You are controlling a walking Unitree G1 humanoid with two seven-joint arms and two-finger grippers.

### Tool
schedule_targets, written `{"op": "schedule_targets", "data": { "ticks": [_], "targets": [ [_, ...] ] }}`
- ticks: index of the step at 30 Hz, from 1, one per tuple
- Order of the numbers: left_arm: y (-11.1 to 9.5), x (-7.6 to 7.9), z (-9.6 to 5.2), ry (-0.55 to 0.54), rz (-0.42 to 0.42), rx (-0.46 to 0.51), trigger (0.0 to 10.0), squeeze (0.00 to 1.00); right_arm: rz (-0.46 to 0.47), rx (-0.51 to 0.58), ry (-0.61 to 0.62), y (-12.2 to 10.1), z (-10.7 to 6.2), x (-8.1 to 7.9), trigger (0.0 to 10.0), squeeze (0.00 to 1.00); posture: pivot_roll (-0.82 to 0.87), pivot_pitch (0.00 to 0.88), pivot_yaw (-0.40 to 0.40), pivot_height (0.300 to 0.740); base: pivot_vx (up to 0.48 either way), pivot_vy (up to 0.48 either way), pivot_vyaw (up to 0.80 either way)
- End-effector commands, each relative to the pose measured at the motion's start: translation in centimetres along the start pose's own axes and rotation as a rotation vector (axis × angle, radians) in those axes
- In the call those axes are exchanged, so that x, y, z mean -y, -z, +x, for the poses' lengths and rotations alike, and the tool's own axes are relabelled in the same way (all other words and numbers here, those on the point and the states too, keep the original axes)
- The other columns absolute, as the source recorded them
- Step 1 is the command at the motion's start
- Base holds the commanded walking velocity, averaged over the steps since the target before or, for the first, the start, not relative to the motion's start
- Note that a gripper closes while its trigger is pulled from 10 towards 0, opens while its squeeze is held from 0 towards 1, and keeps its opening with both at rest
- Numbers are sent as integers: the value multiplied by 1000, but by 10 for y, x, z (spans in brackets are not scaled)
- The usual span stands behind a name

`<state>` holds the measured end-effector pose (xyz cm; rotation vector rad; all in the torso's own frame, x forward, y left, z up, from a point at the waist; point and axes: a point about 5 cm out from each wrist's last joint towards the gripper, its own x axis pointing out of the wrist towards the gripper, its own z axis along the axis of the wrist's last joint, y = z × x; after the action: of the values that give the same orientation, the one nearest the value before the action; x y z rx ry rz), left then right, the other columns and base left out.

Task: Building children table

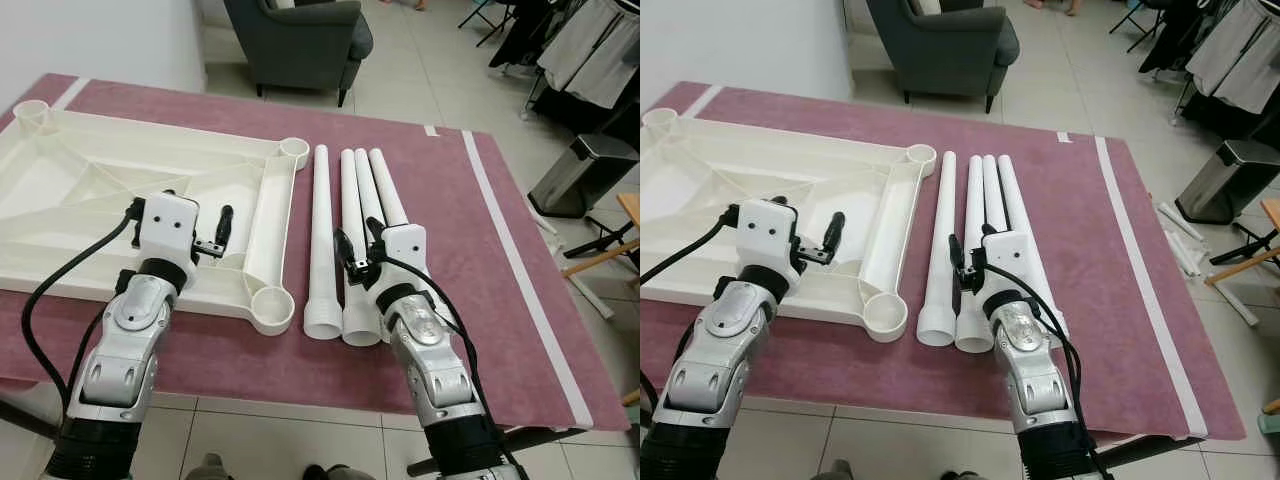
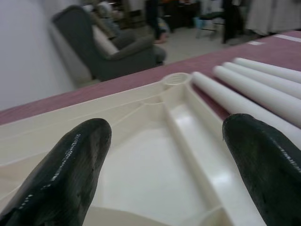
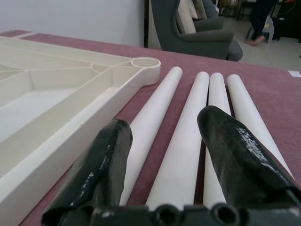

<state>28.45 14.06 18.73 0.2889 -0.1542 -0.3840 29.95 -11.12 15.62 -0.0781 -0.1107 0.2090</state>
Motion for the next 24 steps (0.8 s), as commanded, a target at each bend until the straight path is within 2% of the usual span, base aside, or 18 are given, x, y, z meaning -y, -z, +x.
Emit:
{"op": "schedule_targets", "data": {
  "ticks": [1,4,9,10,12,13,14,15,16,17,18,24],
  "targets": [
    [-2,7,1,61,16,-4,10000,0,-8,-16,4,-2,1,0,10000,0,104,33,-29,740,0,0,0],
    [-18,13,-1,192,70,47,10000,0,21,-88,20,-7,8,2,10000,0,89,48,-28,740,0,0,0],
    [-25,14,-2,237,82,74,10000,0,55,-120,33,-10,12,3,10000,0,89,48,-28,740,0,0,0],
    [-31,17,2,261,98,88,10000,0,62,-135,30,-12,21,0,10000,0,90,64,-36,740,0,0,0],
    [-35,19,5,275,110,96,10000,0,63,-143,25,-14,27,-2,10000,0,96,66,-42,740,0,0,0],
    [-35,21,11,258,118,71,10000,0,58,-152,40,-14,32,0,10000,0,98,68,-42,740,0,0,0],
    [-31,20,19,202,88,20,10000,0,57,-165,63,-13,35,4,10000,0,96,74,-38,740,0,0,0],
    [-31,20,19,202,88,20,10000,0,57,-165,63,-13,35,4,10000,0,96,74,-38,740,0,0,0],
    [-24,18,25,130,50,-40,10000,0,78,-189,72,-10,37,5,10000,0,85,80,-33,740,0,0,0],
    [-24,18,25,130,50,-40,10000,0,78,-189,72,-10,37,5,10000,0,85,80,-33,740,0,0,0],
    [-17,15,29,66,19,-90,10000,0,90,-204,58,-10,41,1,10000,0,81,83,-33,740,0,0,0],
    [-11,12,31,23,-5,-132,10000,0,102,-225,34,-12,45,-6,10000,0,81,84,-33,740,0,0,0]
  ]
}}
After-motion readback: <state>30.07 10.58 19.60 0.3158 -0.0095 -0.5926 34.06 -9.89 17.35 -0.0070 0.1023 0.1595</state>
